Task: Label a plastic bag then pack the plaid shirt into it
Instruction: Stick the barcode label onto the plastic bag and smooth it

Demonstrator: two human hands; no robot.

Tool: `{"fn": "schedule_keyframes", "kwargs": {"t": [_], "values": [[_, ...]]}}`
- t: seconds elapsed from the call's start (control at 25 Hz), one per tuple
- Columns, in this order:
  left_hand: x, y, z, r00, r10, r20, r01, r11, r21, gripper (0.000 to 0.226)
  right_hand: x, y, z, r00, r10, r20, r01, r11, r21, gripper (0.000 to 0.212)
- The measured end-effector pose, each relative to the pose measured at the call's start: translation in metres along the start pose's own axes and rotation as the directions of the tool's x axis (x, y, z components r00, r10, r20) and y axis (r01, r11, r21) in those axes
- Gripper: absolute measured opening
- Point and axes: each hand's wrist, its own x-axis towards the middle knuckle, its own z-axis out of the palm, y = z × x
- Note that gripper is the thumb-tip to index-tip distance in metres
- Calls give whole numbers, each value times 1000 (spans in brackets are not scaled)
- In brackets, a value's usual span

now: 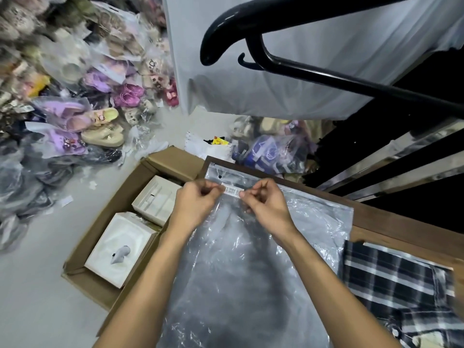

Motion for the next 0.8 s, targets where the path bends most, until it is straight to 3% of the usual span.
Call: {"fn": "schedule_keyframes", "kwargs": {"t": [0.24,0.6,0.8], "values": [[29,15,-14,996,50,-74,-44,995,87,15,22,-30,17,999,-12,-49,10,998,-58,29],[51,2,-2,998,21,-57,-10,985,175,11,38,-14,30,993,11,-121,-35,980,-197,29],[56,-7,1,992,92,-81,-72,974,214,9,43,-8,35,987,8,-158,-45,972,-231,33]]}}
